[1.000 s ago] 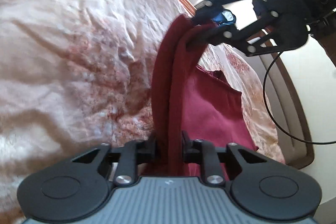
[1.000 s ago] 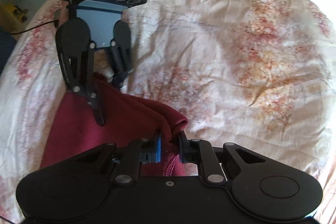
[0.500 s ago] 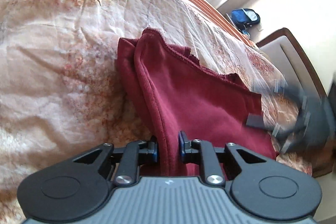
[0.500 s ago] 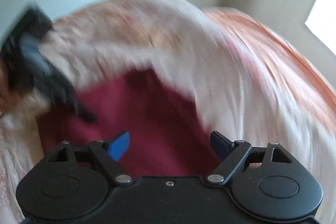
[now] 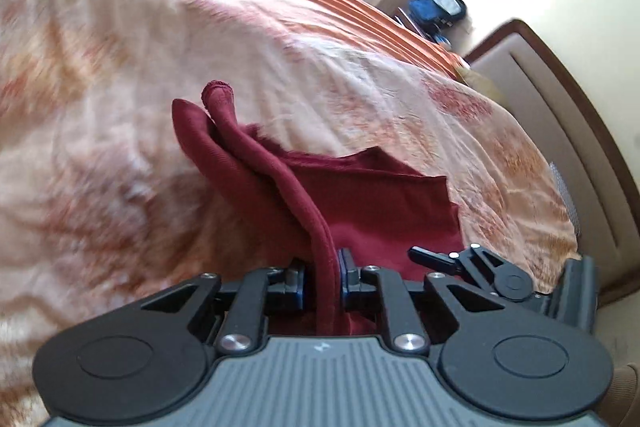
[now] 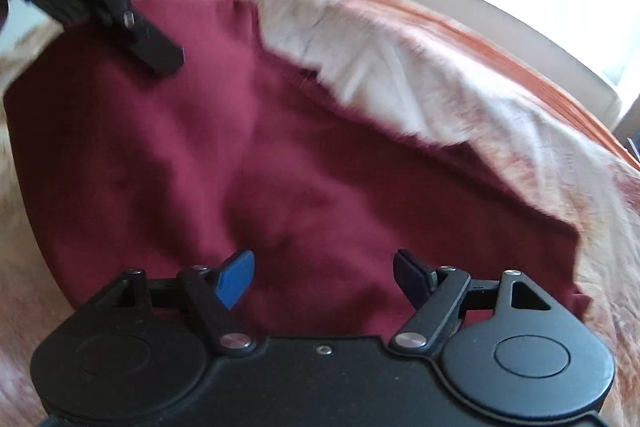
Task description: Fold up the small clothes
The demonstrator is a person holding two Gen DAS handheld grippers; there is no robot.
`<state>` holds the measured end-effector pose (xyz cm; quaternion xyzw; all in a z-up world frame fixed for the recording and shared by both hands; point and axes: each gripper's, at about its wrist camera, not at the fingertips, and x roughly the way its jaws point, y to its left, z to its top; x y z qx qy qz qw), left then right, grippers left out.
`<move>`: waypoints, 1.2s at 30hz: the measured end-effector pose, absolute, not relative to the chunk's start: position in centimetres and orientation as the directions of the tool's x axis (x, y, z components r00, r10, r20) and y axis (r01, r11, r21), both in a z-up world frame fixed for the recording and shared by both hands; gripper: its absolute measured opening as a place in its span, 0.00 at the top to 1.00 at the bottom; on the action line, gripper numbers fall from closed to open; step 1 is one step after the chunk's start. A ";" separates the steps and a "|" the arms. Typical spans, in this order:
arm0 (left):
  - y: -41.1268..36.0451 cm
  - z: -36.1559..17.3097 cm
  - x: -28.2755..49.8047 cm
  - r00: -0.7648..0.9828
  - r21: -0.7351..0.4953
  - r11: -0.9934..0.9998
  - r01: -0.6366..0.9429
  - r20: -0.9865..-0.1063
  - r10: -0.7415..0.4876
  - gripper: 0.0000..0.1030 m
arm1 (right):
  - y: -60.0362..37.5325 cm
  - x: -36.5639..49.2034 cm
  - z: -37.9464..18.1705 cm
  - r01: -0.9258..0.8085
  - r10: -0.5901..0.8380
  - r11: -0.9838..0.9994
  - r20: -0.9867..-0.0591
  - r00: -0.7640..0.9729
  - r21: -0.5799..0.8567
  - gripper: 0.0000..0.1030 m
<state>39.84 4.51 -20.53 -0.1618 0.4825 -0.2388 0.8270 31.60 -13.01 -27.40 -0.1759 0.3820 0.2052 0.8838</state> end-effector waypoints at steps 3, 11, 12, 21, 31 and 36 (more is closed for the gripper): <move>2.5 -19.4 40.4 0.401 -0.472 0.844 0.253 -0.743 -0.536 0.84 | -15.5 29.5 -24.9 -0.460 0.287 0.884 -0.686 0.669 -0.079 0.16; 0.7 -18.8 42.0 0.346 -0.451 0.876 0.170 -0.805 -0.482 0.84 | -10.4 23.3 -23.7 -0.517 0.412 0.855 -0.562 0.717 -0.033 0.12; 0.6 -18.8 42.1 0.340 -0.447 0.879 0.167 -0.810 -0.477 0.84 | -9.3 22.8 -24.3 -0.529 0.414 0.848 -0.563 0.716 -0.049 0.12; -4.4 -17.6 42.1 0.299 -0.429 0.866 0.255 -0.817 -0.493 0.84 | -14.6 21.9 -24.6 -0.408 0.425 0.898 -0.570 0.703 0.167 0.12; -14.9 -18.8 41.7 0.304 -0.405 0.858 0.315 -0.814 -0.495 0.84 | -28.6 19.5 -24.8 -0.194 0.272 0.962 -0.607 0.747 0.193 0.11; -19.1 -19.5 40.4 0.333 -0.349 0.871 0.345 -0.822 -0.461 0.84 | -32.9 17.4 -25.4 -0.125 0.225 0.972 -0.627 0.746 0.200 0.11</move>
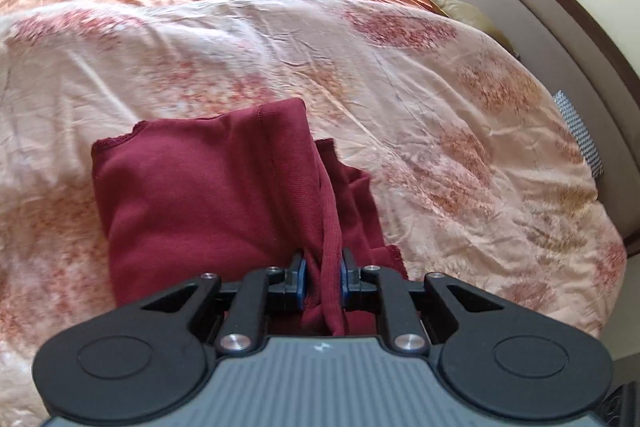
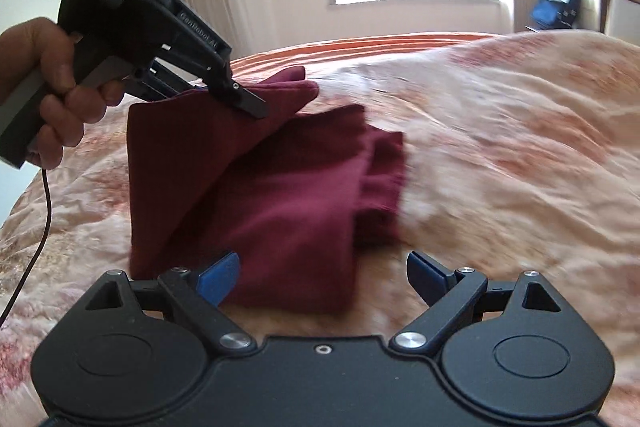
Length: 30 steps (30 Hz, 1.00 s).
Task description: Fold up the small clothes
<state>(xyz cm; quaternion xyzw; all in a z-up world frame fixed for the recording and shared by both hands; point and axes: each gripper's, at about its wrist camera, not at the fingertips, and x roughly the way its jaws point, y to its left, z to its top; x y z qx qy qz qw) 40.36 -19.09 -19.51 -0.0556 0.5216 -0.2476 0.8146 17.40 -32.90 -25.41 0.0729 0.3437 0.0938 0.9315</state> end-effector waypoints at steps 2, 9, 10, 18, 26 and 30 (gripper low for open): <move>-20.5 -19.8 39.8 0.337 -0.331 0.875 0.354 -0.827 -0.449 0.84 | -34.3 16.8 -25.5 -0.108 0.220 0.972 -0.631 0.744 0.211 0.11; -24.9 -23.0 38.9 0.317 -0.276 0.900 0.336 -0.867 -0.384 0.75 | -37.2 15.1 -26.0 -0.081 0.218 0.969 -0.646 0.731 0.235 0.11; -25.5 -23.7 38.8 0.308 -0.273 0.906 0.324 -0.875 -0.374 0.65 | -37.5 14.9 -26.1 -0.079 0.218 0.968 -0.649 0.729 0.237 0.11; -25.5 -23.1 37.0 0.299 -0.395 0.865 0.311 -0.823 -0.483 0.42 | -40.3 14.0 -26.2 -0.050 0.197 0.972 -0.672 0.714 0.232 0.11; -19.0 -21.0 33.5 0.346 -0.497 0.817 0.292 -0.741 -0.575 0.36 | -41.2 15.2 -25.2 -0.045 0.219 0.963 -0.673 0.707 0.267 0.11; -14.2 -20.7 31.7 0.447 -0.426 0.882 0.201 -0.762 -0.469 0.34 | -40.7 17.4 -23.1 -0.111 0.356 0.910 -0.613 0.705 0.401 0.11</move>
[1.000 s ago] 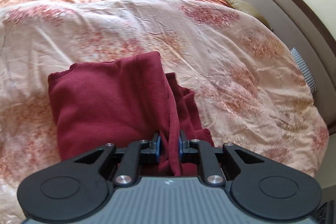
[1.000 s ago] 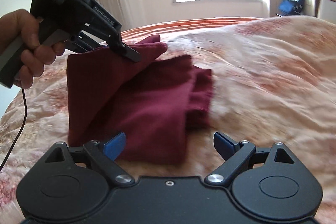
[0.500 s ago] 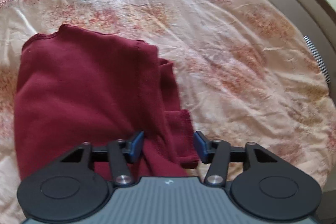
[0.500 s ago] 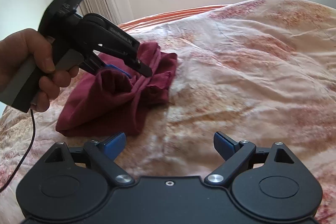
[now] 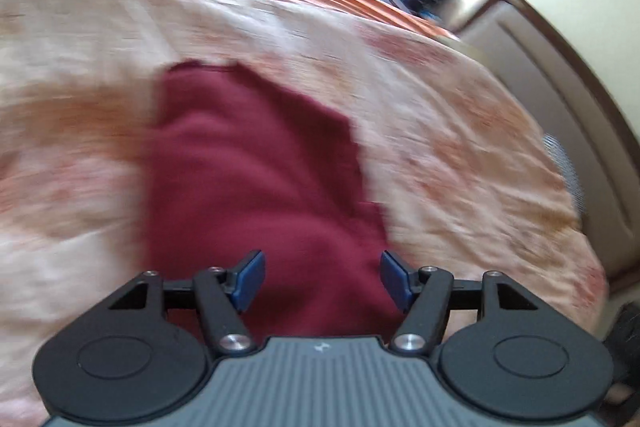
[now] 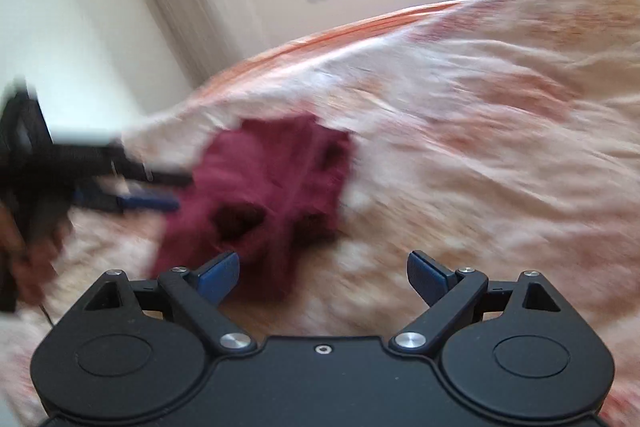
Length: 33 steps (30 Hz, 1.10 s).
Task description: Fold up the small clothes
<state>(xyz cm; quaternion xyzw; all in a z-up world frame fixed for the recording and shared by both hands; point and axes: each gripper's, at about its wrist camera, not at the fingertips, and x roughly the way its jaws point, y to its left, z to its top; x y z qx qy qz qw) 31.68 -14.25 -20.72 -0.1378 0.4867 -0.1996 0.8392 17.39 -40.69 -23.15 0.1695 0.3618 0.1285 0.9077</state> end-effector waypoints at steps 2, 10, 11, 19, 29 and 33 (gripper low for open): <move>-12.2 -21.3 31.4 0.467 -0.400 0.906 0.135 -0.781 -0.414 0.34 | -39.6 19.0 -22.3 -0.164 0.424 0.882 -0.592 0.685 0.442 0.14; -9.0 -23.5 32.6 0.477 -0.346 0.938 0.032 -0.819 -0.318 0.34 | -35.8 24.9 -24.6 -0.046 0.556 0.772 -0.638 0.533 0.634 0.81; -9.0 -23.4 32.8 0.480 -0.349 0.937 0.032 -0.817 -0.321 0.34 | -35.7 25.0 -24.8 -0.043 0.562 0.765 -0.634 0.530 0.642 0.87; -10.9 -24.2 33.9 0.439 -0.356 0.928 0.107 -0.821 -0.365 0.27 | -38.6 23.9 -26.3 0.011 0.532 0.776 -0.663 0.527 0.631 0.93; -11.7 -25.4 33.7 0.410 -0.349 0.928 0.127 -0.834 -0.370 0.26 | -41.2 23.1 -26.2 0.084 0.490 0.776 -0.681 0.544 0.625 0.40; -12.1 -25.7 33.5 0.413 -0.333 0.934 0.130 -0.838 -0.356 0.26 | -40.2 28.0 -23.2 -0.054 0.503 0.794 -0.604 0.618 0.606 0.37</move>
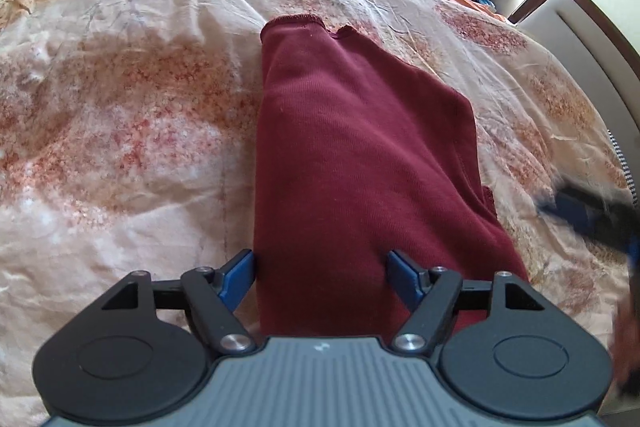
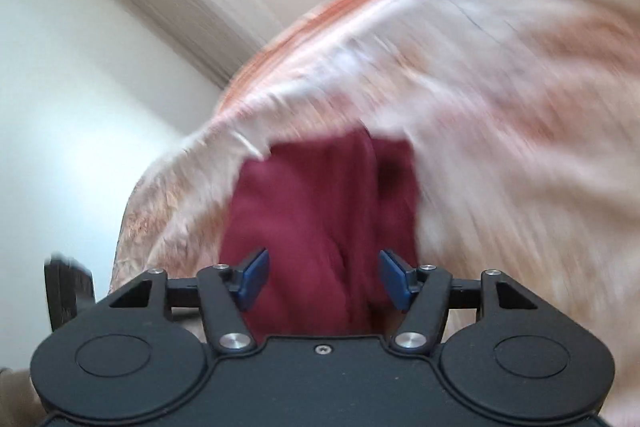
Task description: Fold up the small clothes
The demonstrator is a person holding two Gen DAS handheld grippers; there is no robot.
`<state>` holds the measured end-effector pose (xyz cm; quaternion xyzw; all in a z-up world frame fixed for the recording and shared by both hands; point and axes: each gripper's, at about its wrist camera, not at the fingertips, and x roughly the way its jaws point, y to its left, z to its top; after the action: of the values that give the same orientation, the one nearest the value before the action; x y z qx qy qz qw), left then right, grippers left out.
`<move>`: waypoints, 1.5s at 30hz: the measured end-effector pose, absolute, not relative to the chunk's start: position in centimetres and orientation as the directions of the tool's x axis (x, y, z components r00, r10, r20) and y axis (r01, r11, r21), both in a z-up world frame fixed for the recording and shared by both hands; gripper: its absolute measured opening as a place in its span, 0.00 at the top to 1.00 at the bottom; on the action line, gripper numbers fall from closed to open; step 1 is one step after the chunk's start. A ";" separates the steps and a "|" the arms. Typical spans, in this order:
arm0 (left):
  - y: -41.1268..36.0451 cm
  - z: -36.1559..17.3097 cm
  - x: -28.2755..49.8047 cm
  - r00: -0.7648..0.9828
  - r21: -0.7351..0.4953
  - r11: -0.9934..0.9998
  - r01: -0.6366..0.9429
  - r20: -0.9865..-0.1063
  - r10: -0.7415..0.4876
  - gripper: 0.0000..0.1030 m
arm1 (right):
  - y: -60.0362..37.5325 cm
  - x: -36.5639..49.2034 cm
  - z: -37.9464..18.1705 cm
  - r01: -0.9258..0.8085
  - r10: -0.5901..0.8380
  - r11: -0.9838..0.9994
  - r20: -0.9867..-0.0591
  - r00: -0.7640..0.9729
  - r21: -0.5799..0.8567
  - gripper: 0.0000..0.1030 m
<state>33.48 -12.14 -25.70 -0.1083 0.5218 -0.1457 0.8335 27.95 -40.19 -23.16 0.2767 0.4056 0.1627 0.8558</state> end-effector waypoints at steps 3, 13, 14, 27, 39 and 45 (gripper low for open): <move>-12.5 -25.2 33.2 0.428 -0.321 0.939 0.123 -0.836 -0.343 0.26 | -39.6 34.2 -24.4 -0.096 0.501 0.812 -0.603 0.621 0.576 0.38; -13.4 -25.2 31.8 0.426 -0.299 0.938 0.174 -0.836 -0.345 0.24 | -38.9 42.1 -26.5 -0.170 0.505 0.844 -0.649 0.569 0.508 0.91; -13.5 -25.4 31.7 0.421 -0.298 0.938 0.177 -0.838 -0.346 0.23 | -38.9 42.4 -26.5 -0.177 0.487 0.858 -0.657 0.576 0.482 0.91; -13.1 -26.8 32.2 0.402 -0.303 0.941 0.152 -0.851 -0.339 0.20 | -38.3 32.8 -24.9 -0.262 0.500 0.864 -0.670 0.548 0.431 0.53; -13.3 -27.5 32.8 0.381 -0.286 0.950 0.127 -0.870 -0.313 0.11 | -38.8 29.6 -26.8 -0.222 0.427 0.903 -0.720 0.547 0.367 0.33; -13.2 -27.8 33.2 0.372 -0.276 0.952 0.129 -0.877 -0.305 0.05 | -36.9 29.5 -28.5 -0.264 0.388 0.918 -0.799 0.459 0.295 0.13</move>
<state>33.21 -13.23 -27.80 -0.0805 0.5447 -0.1315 0.8244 29.48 -36.93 -28.53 0.0643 0.4838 0.1914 0.8516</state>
